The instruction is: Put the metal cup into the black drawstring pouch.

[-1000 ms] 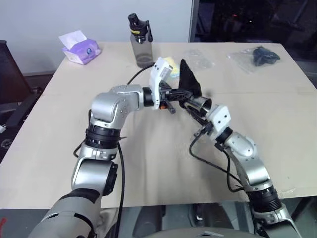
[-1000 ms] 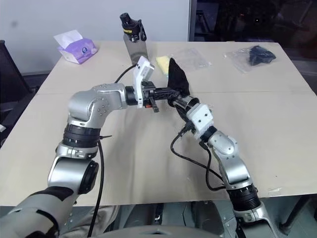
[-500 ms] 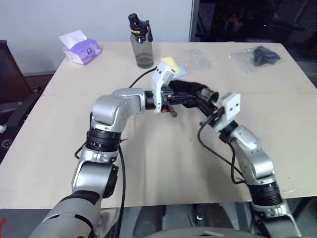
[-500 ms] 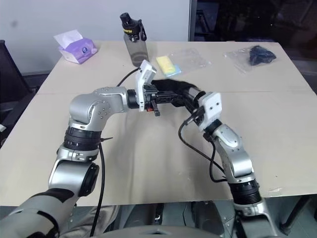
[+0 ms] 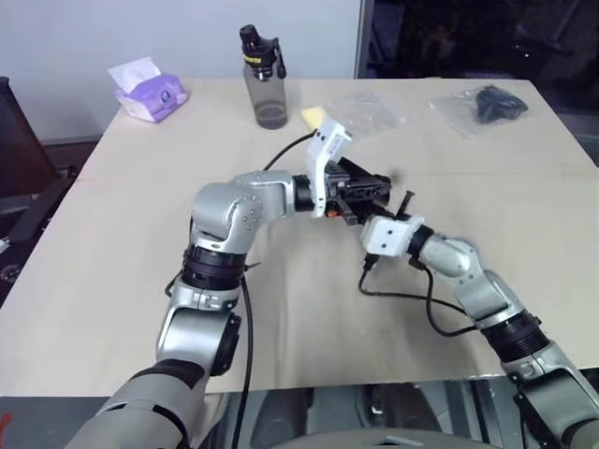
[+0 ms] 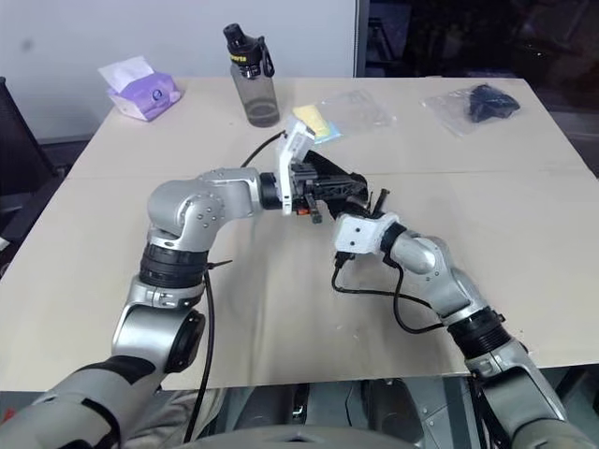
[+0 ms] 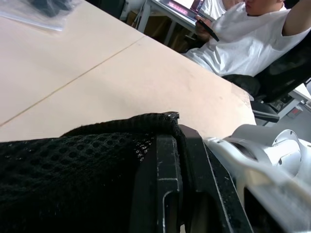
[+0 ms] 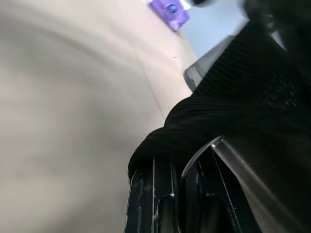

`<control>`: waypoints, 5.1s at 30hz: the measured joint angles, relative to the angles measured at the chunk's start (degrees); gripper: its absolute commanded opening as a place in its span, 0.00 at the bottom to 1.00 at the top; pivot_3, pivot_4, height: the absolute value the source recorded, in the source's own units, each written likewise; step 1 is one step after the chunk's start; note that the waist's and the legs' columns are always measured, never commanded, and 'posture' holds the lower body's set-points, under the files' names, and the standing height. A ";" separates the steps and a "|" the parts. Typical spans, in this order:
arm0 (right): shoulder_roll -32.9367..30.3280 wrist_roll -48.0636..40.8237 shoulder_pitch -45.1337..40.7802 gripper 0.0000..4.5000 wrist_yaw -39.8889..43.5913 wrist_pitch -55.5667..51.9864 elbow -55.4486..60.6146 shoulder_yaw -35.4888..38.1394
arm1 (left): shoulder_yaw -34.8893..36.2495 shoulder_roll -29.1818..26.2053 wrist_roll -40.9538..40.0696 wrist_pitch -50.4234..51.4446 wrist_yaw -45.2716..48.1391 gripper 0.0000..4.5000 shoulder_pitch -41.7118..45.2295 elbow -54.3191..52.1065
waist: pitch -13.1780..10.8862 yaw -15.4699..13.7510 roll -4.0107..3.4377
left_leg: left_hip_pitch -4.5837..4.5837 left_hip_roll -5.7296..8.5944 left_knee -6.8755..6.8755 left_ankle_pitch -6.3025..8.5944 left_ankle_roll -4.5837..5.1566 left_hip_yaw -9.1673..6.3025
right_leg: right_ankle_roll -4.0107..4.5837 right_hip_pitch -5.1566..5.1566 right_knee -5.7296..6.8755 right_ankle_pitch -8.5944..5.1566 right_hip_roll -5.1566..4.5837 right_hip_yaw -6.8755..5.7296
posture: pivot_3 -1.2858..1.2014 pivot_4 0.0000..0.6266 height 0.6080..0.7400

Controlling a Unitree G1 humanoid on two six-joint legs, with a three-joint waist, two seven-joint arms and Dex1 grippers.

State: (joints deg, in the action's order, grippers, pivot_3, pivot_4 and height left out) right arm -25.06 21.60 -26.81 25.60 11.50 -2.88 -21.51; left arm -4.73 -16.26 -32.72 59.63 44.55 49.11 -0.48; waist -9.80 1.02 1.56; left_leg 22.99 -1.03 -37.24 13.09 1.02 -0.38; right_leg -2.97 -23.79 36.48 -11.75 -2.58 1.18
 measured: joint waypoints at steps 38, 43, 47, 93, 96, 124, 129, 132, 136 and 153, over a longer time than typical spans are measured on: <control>5.24 -32.35 26.87 0.93 9.39 -12.46 13.17 17.97 | 0.35 0.90 0.32 -2.19 -3.76 0.00 -2.55 1.00 | -0.05 -0.22 -0.02 | -0.13 0.01 -0.03 0.00 0.01 0.01 | 0.03 0.07 0.08 -0.21 -0.02 0.04 | 0.52 0.24 1.00; 10.80 -34.30 22.89 0.76 5.73 -19.62 7.10 18.05 | 0.47 0.86 -0.03 -2.05 -4.37 0.00 -2.76 0.93 | -0.06 -0.23 -0.04 | -0.11 0.03 -0.03 0.01 0.01 0.03 | 0.15 0.07 0.06 -0.09 -0.03 0.07 | 0.52 0.24 1.00; 12.60 -35.97 22.47 0.31 3.83 -20.49 6.49 19.54 | 0.46 0.23 -0.04 -1.91 -4.78 0.00 -3.38 0.29 | -0.06 -0.28 -0.04 | -0.06 0.03 -0.01 0.01 0.01 0.01 | 0.00 0.07 0.02 -0.01 -0.04 0.04 | 0.52 0.24 1.00; -4.80 -14.76 -19.65 0.00 6.62 -1.29 3.19 13.70 | 6.52 0.52 -3.86 -20.02 3.68 0.71 2.75 3.67 | -0.26 -0.21 -0.20 | 0.32 0.11 -0.07 0.00 0.01 -0.12 | -0.06 -0.10 -0.17 -0.01 -0.12 -0.13 | 0.52 0.24 1.00; -4.19 -14.45 -19.65 0.00 6.62 -1.39 3.29 13.41 | 6.52 0.54 -3.48 -20.11 3.61 0.71 3.01 4.02 | -0.26 -0.21 -0.20 | 0.33 0.11 -0.08 0.00 0.01 -0.11 | -0.06 -0.10 -0.18 -0.01 -0.12 -0.12 | 0.52 0.24 1.00; 1.13 -14.37 -27.45 0.00 -4.96 1.25 4.08 20.64 | -0.76 -0.20 4.59 -23.95 4.09 0.00 0.66 5.59 | -0.28 -0.24 -0.24 | 0.68 0.14 -0.12 -0.01 0.01 -0.16 | -0.05 -0.53 0.06 0.00 -0.14 -0.15 | 0.52 0.24 1.00; 1.11 -14.97 -25.81 0.00 -3.40 0.57 4.17 19.91 | 4.27 1.95 1.86 -24.99 2.42 0.16 0.93 6.50 | -0.28 -0.17 -0.24 | 0.67 0.13 -0.12 -0.01 0.01 -0.18 | -0.05 -0.54 0.10 0.00 -0.14 -0.16 | 0.52 0.24 1.00; 0.92 -15.05 -24.62 0.00 -2.77 -0.15 4.17 19.84 | 7.82 1.66 -0.38 -25.24 2.37 0.46 2.76 6.55 | -0.28 -0.19 -0.24 | 0.69 0.13 -0.13 -0.02 0.01 -0.18 | -0.05 -0.57 0.12 0.00 -0.14 -0.17 | 0.52 0.24 1.00; 0.68 -15.05 -23.97 0.00 -1.98 -0.48 4.17 19.68 | 8.06 1.36 0.04 -26.56 2.03 0.78 3.27 6.48 | -0.28 -0.20 -0.24 | 0.70 0.14 -0.13 -0.02 0.01 -0.17 | -0.05 -0.57 0.11 0.00 -0.15 -0.16 | 0.52 0.24 1.00; 1.65 -16.26 -24.38 0.00 -0.07 -2.65 5.78 17.65 | 4.22 3.86 1.03 -27.18 3.66 0.30 2.02 6.07 | -0.28 -0.19 -0.24 | 0.68 0.15 -0.15 -0.02 0.01 -0.18 | -0.05 -0.58 0.16 0.00 -0.14 -0.16 | 0.52 0.24 1.00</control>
State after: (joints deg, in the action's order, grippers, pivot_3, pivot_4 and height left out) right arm -23.41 5.34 -51.19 25.53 8.85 2.89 -3.86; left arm -0.51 -12.40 -31.69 32.46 48.21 51.13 5.59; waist -10.09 0.83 1.32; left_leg 23.67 -0.88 -37.40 13.07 1.03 -0.56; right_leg -3.01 -24.37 36.65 -11.75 -2.72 1.02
